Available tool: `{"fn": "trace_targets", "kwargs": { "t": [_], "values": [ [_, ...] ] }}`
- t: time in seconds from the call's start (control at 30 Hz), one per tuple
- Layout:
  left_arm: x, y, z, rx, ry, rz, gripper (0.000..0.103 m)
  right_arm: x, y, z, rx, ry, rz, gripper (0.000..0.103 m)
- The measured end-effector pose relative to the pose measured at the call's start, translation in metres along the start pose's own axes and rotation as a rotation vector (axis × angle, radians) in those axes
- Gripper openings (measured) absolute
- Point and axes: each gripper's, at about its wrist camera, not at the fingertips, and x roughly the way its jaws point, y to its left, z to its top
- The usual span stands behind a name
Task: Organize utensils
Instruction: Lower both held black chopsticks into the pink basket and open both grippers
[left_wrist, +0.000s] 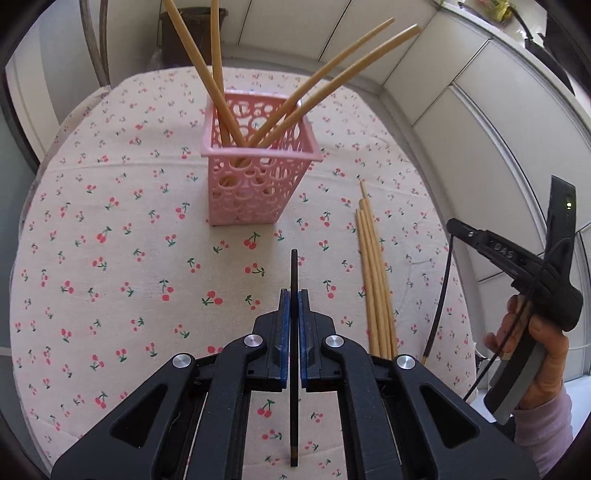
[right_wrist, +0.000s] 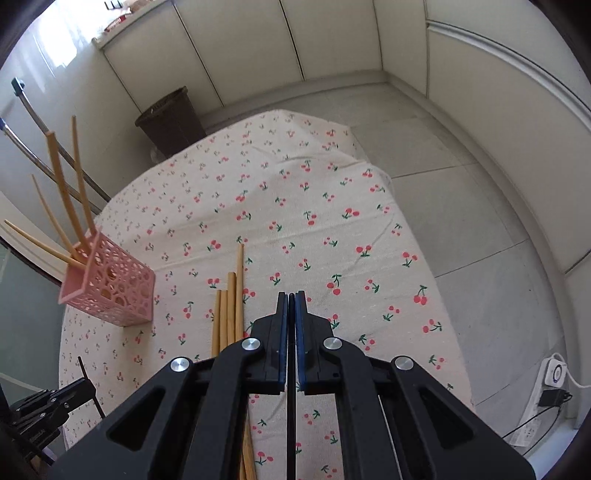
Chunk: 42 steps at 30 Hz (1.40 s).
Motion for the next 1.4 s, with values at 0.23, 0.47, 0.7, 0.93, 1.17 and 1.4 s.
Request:
{"fn": "trace_targets", "kwargs": {
  "t": [0.23,0.47,0.7,0.93,1.17,1.4],
  "values": [
    [-0.059,-0.019,-0.005,0.091,-0.149,-0.015,0.004,-0.072,0.009,-0.001,-0.049,-0.107,0.099,0.004],
    [-0.106,-0.037,-0.012,0.090,-0.315,-0.020,0.004,-0.115,0.020,0.007,-0.059,-0.217,0.166,0.004],
    [-0.149,-0.039,0.032,0.034,-0.445,-0.008,0.004,-0.140,0.035,0.035,-0.022,-0.269,0.236,0.004],
    [-0.187,-0.035,0.062,-0.001,-0.540,-0.006,0.004,-0.171,0.052,0.063,-0.011,-0.343,0.326,0.004],
    [-0.188,-0.023,0.087,-0.088,-0.601,-0.026,0.004,-0.173,0.070,0.078,-0.009,-0.375,0.385,0.004],
    [-0.159,-0.001,0.107,-0.184,-0.598,-0.005,0.004,-0.152,0.085,0.089,0.014,-0.349,0.409,0.004]
  ]
}}
